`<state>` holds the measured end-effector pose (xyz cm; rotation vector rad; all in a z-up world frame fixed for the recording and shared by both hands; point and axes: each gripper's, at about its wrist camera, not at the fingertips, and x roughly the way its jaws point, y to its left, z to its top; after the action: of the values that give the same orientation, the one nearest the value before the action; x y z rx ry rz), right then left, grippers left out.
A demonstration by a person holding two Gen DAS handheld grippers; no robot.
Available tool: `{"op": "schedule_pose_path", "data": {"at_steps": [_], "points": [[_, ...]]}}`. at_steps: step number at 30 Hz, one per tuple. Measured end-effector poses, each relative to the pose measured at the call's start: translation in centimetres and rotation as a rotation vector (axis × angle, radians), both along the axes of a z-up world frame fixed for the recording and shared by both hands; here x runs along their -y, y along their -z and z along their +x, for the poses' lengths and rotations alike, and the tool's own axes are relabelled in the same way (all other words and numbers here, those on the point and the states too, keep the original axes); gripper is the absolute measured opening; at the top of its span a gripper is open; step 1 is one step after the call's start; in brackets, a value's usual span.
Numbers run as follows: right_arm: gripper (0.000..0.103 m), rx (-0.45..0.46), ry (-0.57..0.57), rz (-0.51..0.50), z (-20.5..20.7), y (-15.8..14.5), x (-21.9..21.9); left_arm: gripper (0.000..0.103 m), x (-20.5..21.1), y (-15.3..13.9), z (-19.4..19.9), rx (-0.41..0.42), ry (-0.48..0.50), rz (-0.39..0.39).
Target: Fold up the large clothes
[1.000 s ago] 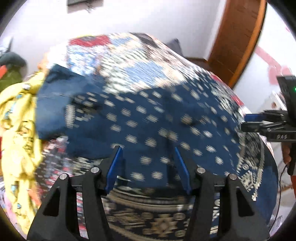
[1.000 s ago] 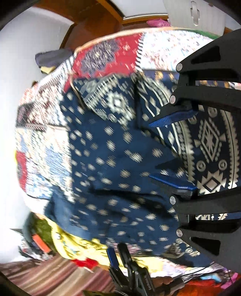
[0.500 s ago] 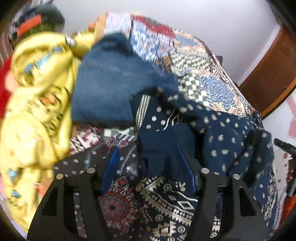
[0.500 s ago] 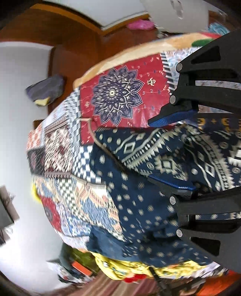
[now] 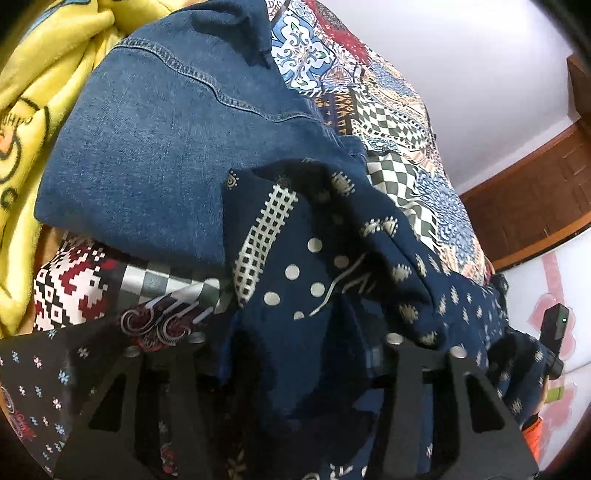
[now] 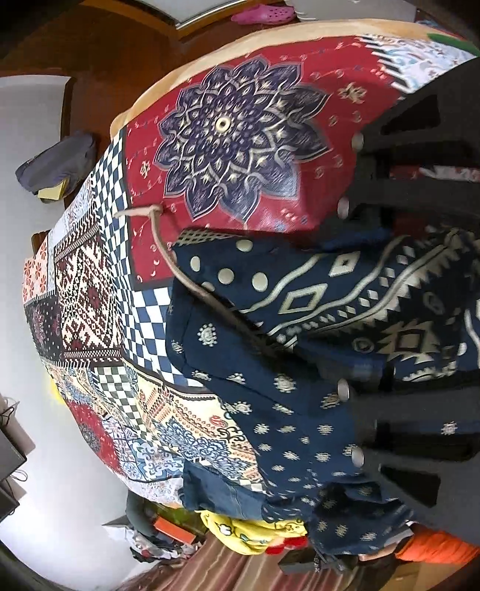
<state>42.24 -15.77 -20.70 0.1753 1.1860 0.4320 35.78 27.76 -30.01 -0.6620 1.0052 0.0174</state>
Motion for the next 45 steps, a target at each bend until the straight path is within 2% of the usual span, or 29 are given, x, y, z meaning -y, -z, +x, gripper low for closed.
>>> {"op": "schedule_pose_path", "data": {"at_steps": [1, 3, 4, 8, 12, 18, 23, 26, 29, 32, 35, 38, 40, 43, 45], "points": [[0.024, 0.000, -0.001, 0.001, 0.2, 0.1, -0.2, 0.039, 0.2, -0.3, -0.1, 0.005, 0.001, 0.016], [0.017, 0.017, -0.022, 0.001, 0.0, -0.3, -0.7, 0.015, 1.0, -1.4, -0.3, 0.029, 0.009, 0.060], [0.015, 0.032, -0.027, -0.010, -0.1, -0.5, -0.9, 0.014, 1.3, -1.8, -0.4, 0.040, 0.018, 0.072], [0.011, 0.124, -0.064, -0.036, -0.9, -2.9, -2.3, 0.011, 4.4, -5.5, -1.3, 0.086, 0.050, 0.295], [0.008, 0.211, -0.063, -0.034, -1.2, -6.1, -3.3, 0.008, 6.2, -9.9, -2.4, 0.179, 0.068, 0.419], [0.008, 0.292, -0.111, -0.004, 0.2, -9.8, -6.2, 0.007, 5.1, -15.2, -2.4, 0.273, 0.041, 0.434], [0.008, 0.374, -0.131, -0.016, 2.5, -11.7, -9.0, 0.007, 3.5, -16.9, -0.2, 0.298, 0.007, 0.497], [0.008, 0.382, -0.112, -0.029, 4.8, -11.3, -10.3, 0.007, 1.9, -16.0, 1.9, 0.271, -0.020, 0.516], [0.008, 0.357, -0.098, -0.043, 7.1, -10.0, -11.0, 0.007, -0.2, -14.2, 4.4, 0.220, -0.042, 0.502], [0.008, 0.309, -0.092, -0.078, 9.2, -7.6, -11.9, 0.007, -2.0, -11.0, 7.0, 0.139, -0.061, 0.474], [0.008, 0.245, -0.067, -0.120, 10.8, -4.8, -11.8, 0.007, -2.8, -7.7, 8.6, 0.061, -0.063, 0.485], [0.011, 0.164, -0.050, -0.112, 11.7, -2.0, -10.6, 0.008, -3.3, -4.7, 9.3, -0.005, -0.054, 0.476], [0.014, 0.156, -0.036, -0.094, 11.6, -1.6, -9.9, 0.008, -3.5, -3.3, 9.3, -0.030, -0.045, 0.458], [0.017, 0.159, -0.018, -0.087, 11.0, -2.1, -8.9, 0.012, -3.7, -2.8, 8.9, -0.052, -0.045, 0.445], [0.018, 0.166, -0.022, -0.119, 10.3, -2.8, -8.6, 0.025, -3.7, -3.2, 8.4, -0.069, -0.059, 0.439]]}}
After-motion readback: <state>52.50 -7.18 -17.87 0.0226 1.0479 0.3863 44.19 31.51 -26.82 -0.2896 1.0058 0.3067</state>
